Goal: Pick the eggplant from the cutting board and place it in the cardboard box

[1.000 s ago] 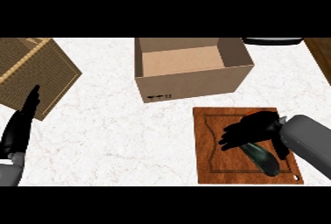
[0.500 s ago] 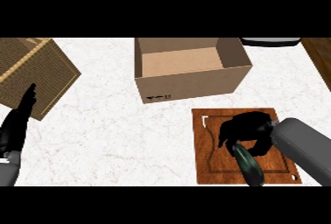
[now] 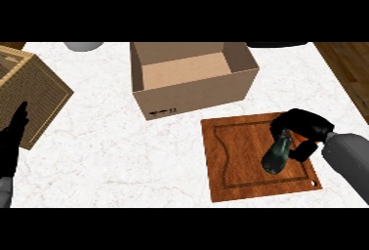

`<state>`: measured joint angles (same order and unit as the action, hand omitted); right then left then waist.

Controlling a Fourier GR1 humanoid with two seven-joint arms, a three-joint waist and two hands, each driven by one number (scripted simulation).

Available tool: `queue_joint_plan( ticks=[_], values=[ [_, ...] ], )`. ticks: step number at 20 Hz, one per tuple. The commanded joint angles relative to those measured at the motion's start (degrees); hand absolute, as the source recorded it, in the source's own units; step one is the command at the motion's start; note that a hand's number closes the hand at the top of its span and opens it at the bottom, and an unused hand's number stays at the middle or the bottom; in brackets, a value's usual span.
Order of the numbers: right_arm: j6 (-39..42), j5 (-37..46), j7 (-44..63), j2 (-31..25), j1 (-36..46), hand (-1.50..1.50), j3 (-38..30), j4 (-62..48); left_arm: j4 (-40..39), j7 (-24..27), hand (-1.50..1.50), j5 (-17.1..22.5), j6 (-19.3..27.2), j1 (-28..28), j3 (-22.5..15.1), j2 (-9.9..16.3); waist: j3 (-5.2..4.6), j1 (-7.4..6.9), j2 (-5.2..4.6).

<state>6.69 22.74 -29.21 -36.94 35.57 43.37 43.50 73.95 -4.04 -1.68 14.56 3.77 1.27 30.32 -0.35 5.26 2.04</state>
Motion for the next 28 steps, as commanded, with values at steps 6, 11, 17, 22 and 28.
queue_joint_plan(
  ticks=[6,11,17,22,28],
  values=[
    [-20.9,-3.4,36.8,-0.5,1.6,1.5,-14.0,-4.9,-0.1,0.0,0.0,0.0,0.2,-2.5,1.0,0.8,-0.29,1.58,1.14],
    [-32.6,2.9,49.7,1.9,6.1,1.5,-12.9,4.4,1.0,0.2,0.0,0.2,0.1,-3.1,0.5,0.0,-0.22,-0.25,1.1],
    [-33.3,13.2,67.4,4.8,10.2,1.5,-7.4,19.4,0.6,2.1,0.0,-0.1,-0.2,-3.0,-0.1,-1.2,-0.02,-1.63,-0.12],
    [-25.8,16.4,82.9,9.6,16.5,1.5,-7.9,29.5,2.7,0.1,0.0,0.0,-1.8,-0.6,-0.4,-0.6,0.24,-4.07,-1.13],
    [-24.9,19.5,88.8,17.6,21.7,1.5,-13.6,25.5,5.4,0.0,0.0,-2.5,-0.6,-1.1,-2.0,-3.2,0.33,-6.03,-1.99]
  ],
)
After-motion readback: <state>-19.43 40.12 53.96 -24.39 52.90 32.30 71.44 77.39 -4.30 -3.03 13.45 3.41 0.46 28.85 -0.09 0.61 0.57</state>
